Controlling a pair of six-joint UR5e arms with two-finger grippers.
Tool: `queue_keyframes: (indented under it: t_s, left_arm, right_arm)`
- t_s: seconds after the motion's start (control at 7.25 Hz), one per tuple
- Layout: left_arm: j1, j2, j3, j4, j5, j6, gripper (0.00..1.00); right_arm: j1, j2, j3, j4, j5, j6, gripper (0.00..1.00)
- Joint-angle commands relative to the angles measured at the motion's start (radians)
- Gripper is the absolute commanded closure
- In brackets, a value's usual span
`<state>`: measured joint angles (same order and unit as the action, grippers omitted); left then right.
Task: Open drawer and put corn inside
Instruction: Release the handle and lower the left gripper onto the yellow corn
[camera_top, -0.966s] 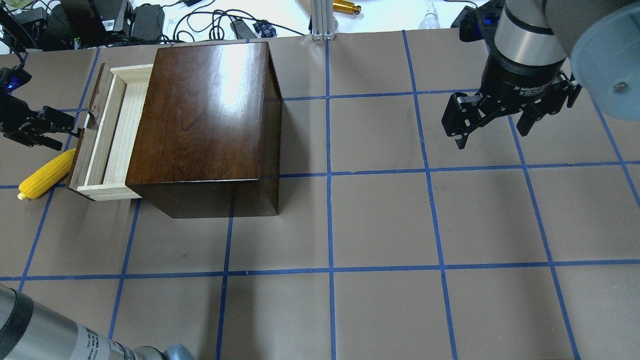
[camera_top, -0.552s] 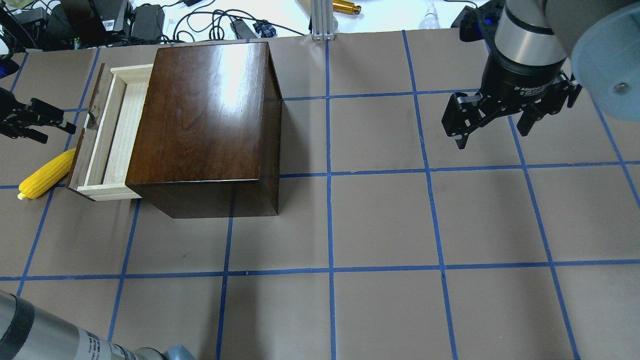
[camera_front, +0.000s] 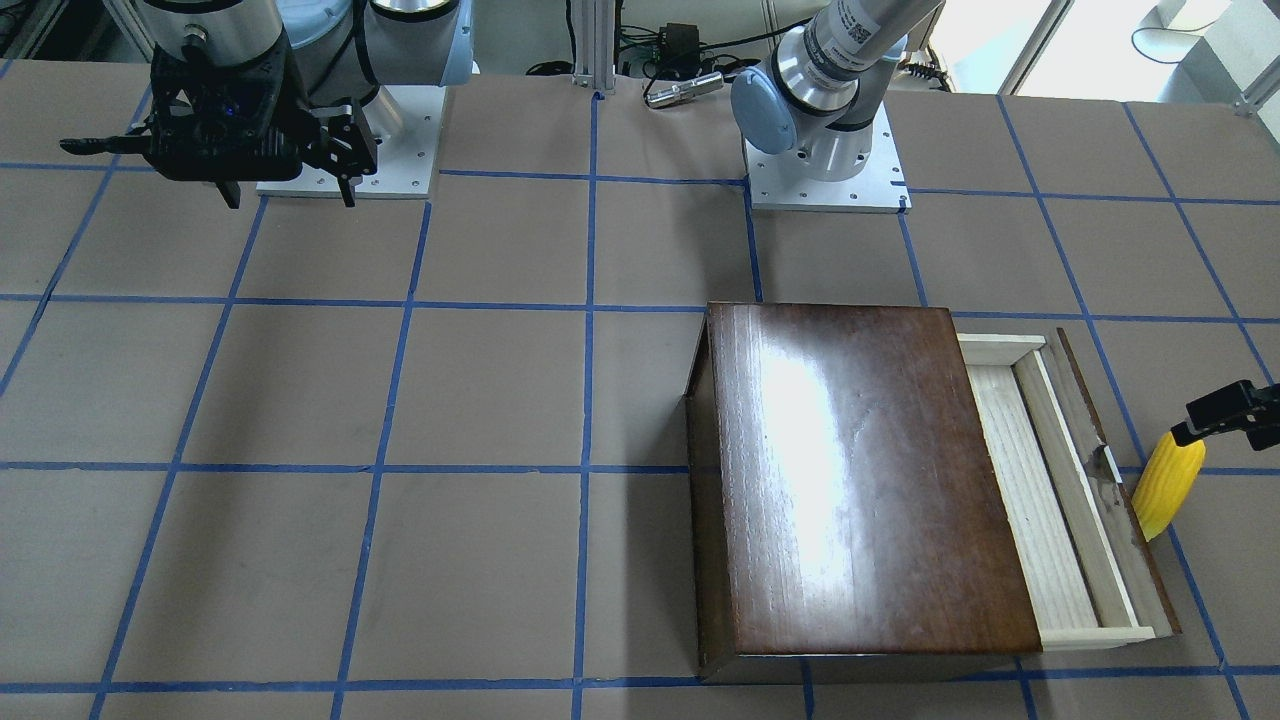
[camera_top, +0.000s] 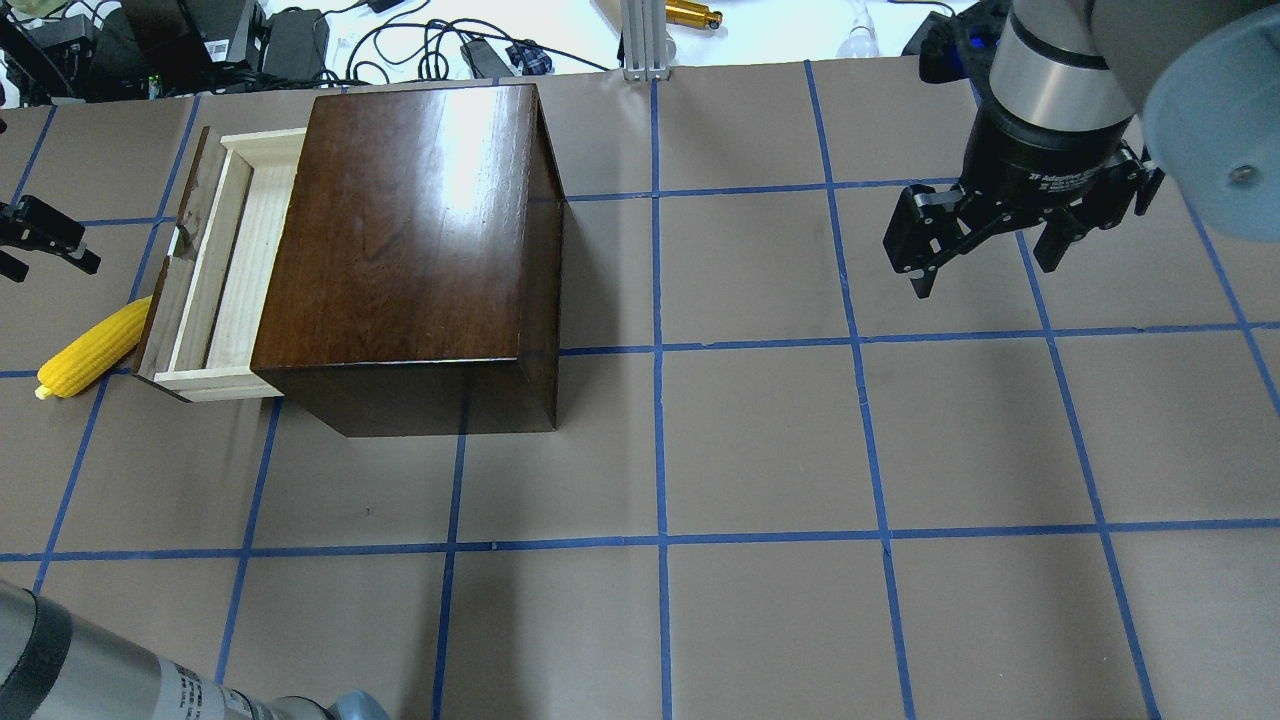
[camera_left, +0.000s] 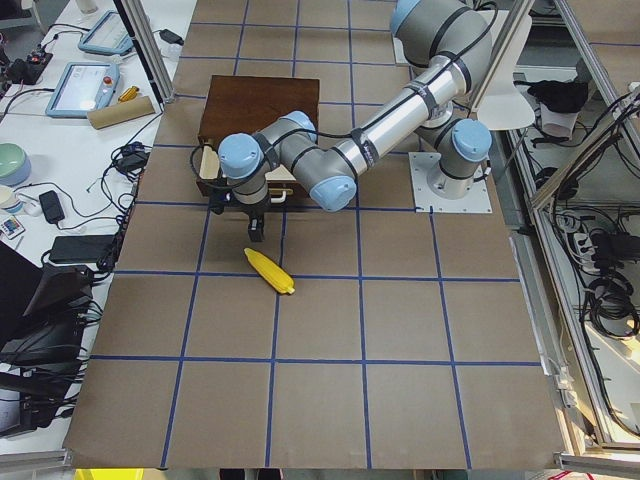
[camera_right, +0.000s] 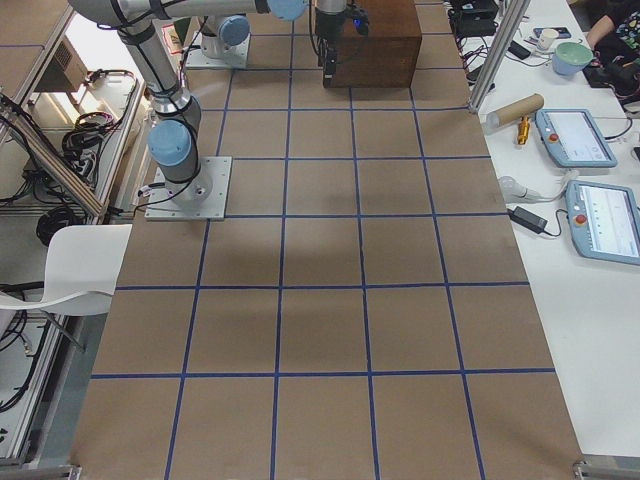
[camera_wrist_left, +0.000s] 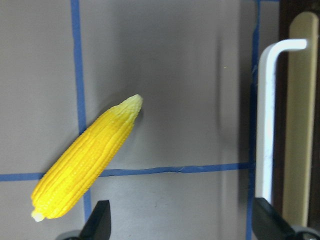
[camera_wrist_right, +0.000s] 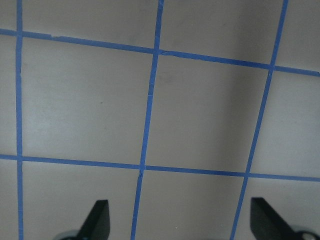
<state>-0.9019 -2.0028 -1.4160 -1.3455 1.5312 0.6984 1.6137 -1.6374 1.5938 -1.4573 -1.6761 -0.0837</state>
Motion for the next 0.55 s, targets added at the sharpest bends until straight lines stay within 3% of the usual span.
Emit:
queue_keyframes:
  t_s: [0.0,0.41]
  left_arm:
    - [0.001,-0.037,-0.006,0.072,0.053,0.071,0.0]
    - [0.009,-0.117,-0.009,0.175,0.089,0.09,0.0]
  right_arm:
    - [0.0,0.001,0.0,0.0,0.001,-0.001,0.0]
    - [0.0,0.001,0.0,0.0,0.0,-0.001,0.0]
